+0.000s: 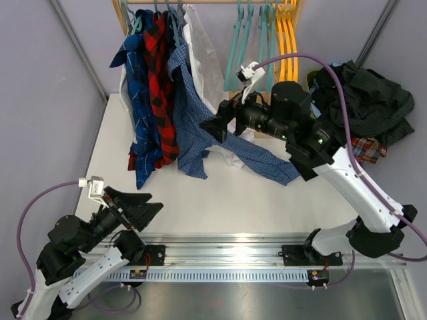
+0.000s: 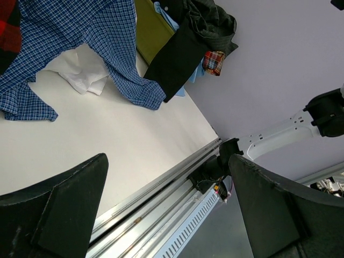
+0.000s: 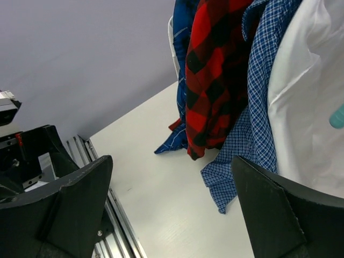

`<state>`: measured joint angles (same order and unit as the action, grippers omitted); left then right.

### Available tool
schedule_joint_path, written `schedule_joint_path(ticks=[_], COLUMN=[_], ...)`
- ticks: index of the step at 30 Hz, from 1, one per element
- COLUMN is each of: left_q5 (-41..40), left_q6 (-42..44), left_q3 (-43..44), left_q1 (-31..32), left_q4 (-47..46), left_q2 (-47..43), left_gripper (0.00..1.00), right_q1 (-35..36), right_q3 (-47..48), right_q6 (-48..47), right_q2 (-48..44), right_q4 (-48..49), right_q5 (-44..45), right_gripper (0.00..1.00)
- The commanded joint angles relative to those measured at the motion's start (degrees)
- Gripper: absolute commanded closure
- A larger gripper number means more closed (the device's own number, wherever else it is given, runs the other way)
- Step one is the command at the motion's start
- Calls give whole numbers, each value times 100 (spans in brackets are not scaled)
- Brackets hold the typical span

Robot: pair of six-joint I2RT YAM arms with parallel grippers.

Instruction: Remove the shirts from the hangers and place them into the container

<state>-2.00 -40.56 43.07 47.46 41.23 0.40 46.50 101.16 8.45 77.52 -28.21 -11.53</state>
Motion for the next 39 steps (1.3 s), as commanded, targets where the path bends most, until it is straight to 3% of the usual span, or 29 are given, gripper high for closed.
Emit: schedule_joint_path(ticks=[1, 3, 7, 11, 18, 30, 39], left_q5=[-55, -46, 7, -20, 129, 472, 683], left_q6=[13, 30, 30, 56, 214, 469, 566], left_q3=[176, 167, 167, 272, 378, 457, 351], left_q1=[-9, -9, -9, -9, -9, -18, -9], left_q4=[16, -10, -89, -2, -18, -203, -590], left_q2=[-919, -919, -919, -928, -919, -594, -349], left_gripper=[1, 1, 1, 1, 1, 1, 1], right_q1=[315, 447, 492, 605, 1001, 2407, 2689], right_q3=[805, 1254, 3114, 3323, 1560, -1737, -2663], right_q6=[-449, -633, -713, -757, -459, 253, 561], right_q2=[324, 860, 2037, 2409, 1592, 160, -676], right_q4=[-132, -430, -1474, -1539, -670, 526, 1151], right_q5=[685, 1064, 1548, 1426, 538, 1443, 1478], right_gripper=[3, 3, 4, 1, 1, 1, 0])
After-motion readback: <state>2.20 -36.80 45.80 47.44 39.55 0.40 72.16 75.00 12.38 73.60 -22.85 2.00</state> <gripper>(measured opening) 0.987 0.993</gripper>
